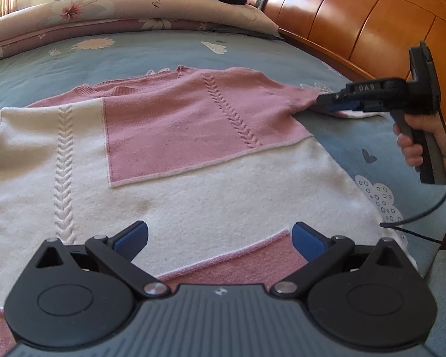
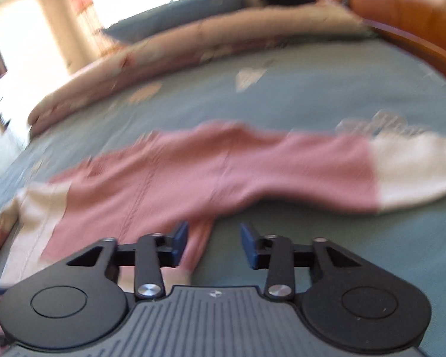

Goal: Fold clothes
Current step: 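Pull the cuff outward with the right gripper to straighten the sleeve, release, then move the right gripper to the pink collar and press the neckline flat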

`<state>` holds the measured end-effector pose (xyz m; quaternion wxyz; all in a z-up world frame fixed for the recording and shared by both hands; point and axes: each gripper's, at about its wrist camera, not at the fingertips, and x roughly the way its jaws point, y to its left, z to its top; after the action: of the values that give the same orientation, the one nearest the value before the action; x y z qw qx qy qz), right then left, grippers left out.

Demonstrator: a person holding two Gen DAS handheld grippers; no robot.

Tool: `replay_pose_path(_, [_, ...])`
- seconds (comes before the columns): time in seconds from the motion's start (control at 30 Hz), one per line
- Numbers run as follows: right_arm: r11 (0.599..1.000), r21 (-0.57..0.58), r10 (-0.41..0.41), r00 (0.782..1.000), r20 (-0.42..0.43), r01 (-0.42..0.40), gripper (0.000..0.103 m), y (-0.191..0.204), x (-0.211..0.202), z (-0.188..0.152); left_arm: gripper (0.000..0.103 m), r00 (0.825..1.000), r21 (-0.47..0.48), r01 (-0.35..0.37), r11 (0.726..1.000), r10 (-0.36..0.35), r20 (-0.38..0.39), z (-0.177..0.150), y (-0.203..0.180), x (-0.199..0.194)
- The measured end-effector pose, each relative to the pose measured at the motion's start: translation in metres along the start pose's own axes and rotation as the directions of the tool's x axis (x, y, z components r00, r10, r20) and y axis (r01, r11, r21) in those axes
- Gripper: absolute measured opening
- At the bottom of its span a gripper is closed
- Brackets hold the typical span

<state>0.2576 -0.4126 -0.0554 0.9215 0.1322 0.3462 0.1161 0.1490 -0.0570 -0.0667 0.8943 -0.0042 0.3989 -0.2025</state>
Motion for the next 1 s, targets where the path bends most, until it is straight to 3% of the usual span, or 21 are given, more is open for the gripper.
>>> replay_pose_path(0.1, [0.999,0.041,-0.019,0.999,0.043,0.017,0.026,-0.017,0.011,0.024,0.102,1.0,0.003,0.018,1.0,-0.018,-0.003,0.003,0.0,0.005])
replay_pose_path(0.23, [0.998,-0.013,-0.066,0.997,-0.025,0.066,0.026,-0.02,0.046,0.024,0.102,0.999,0.018,0.027,0.999,-0.026,-0.03,0.01,0.0,0.015])
replay_pose_path(0.47, [0.986,-0.085,-0.145,0.988,-0.053,0.14,0.024,-0.009,0.05,0.024,0.102,0.998,0.03,0.039,0.999,-0.037,-0.06,0.03,0.019,0.036])
replay_pose_path(0.6, [0.985,-0.122,-0.125,0.991,-0.048,0.118,0.025,0.018,0.066,0.061,0.102,0.997,0.021,0.069,0.997,-0.069,-0.031,0.032,0.03,0.049])
replay_pose_path(0.77, [0.991,-0.104,-0.101,0.988,-0.116,0.089,0.025,0.056,0.127,0.094,0.102,0.993,0.027,0.115,0.993,-0.115,0.006,0.024,0.039,0.047])
replay_pose_path(0.9, [0.979,-0.148,-0.168,0.965,-0.201,0.14,0.025,0.075,0.188,0.087,0.102,0.993,0.025,0.116,0.993,-0.116,0.012,0.021,0.045,0.04])
replay_pose_path(1.0, [0.958,-0.212,-0.226,0.965,-0.134,0.195,0.025,0.083,0.211,0.085,0.102,0.992,0.008,0.129,0.992,-0.129,0.019,0.019,0.053,0.039])
